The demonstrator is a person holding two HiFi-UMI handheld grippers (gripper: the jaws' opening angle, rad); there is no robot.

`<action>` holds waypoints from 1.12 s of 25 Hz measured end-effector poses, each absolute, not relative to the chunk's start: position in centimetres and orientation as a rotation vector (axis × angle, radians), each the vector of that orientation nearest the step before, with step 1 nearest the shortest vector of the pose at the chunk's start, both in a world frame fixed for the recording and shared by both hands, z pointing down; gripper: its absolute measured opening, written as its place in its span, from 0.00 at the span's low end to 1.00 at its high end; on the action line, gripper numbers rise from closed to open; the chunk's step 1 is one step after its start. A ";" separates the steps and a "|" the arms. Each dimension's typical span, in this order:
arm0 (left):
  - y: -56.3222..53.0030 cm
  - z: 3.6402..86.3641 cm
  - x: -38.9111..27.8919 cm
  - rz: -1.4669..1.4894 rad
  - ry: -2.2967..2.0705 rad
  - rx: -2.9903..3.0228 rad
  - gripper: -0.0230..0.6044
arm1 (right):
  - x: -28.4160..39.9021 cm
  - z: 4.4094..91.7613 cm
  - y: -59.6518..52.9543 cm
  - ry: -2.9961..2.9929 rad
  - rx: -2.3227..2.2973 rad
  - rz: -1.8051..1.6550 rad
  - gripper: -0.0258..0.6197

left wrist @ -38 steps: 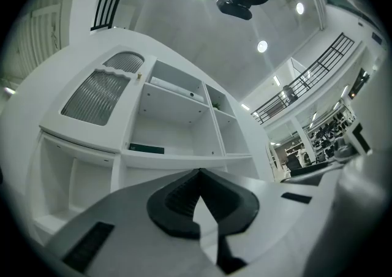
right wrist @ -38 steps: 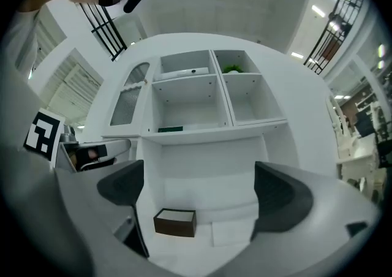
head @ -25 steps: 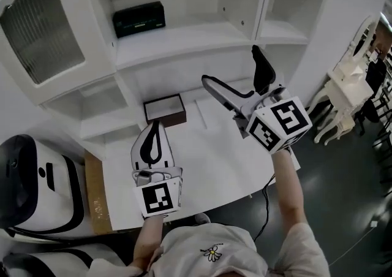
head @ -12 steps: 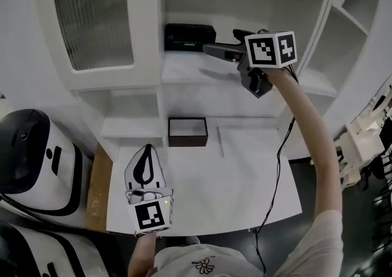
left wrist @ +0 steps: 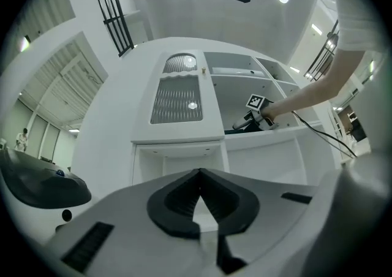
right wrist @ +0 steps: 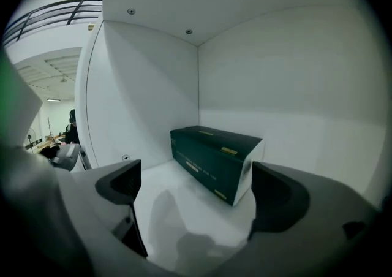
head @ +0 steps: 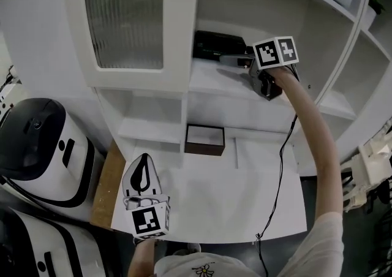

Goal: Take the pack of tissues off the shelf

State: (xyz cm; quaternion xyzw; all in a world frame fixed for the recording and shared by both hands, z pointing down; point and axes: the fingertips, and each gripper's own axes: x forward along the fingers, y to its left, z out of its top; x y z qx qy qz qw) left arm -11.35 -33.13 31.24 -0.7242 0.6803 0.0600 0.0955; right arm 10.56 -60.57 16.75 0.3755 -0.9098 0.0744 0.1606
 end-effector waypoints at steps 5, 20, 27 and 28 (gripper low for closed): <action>-33.1 31.9 -11.9 0.154 2.041 -2.143 0.03 | 10.2 16.7 -59.8 -2.622 1.038 0.258 0.92; -32.1 31.4 -9.4 0.137 1.944 -2.198 0.03 | 5.4 16.7 -49.7 -2.713 0.816 0.179 0.91; -31.7 31.6 -10.3 0.138 1.966 -2.189 0.03 | 5.4 16.7 -49.9 -2.688 0.923 0.131 0.91; -31.8 31.6 -10.5 0.141 1.966 -2.189 0.03 | 6.2 16.5 -50.2 -2.680 0.966 0.127 0.91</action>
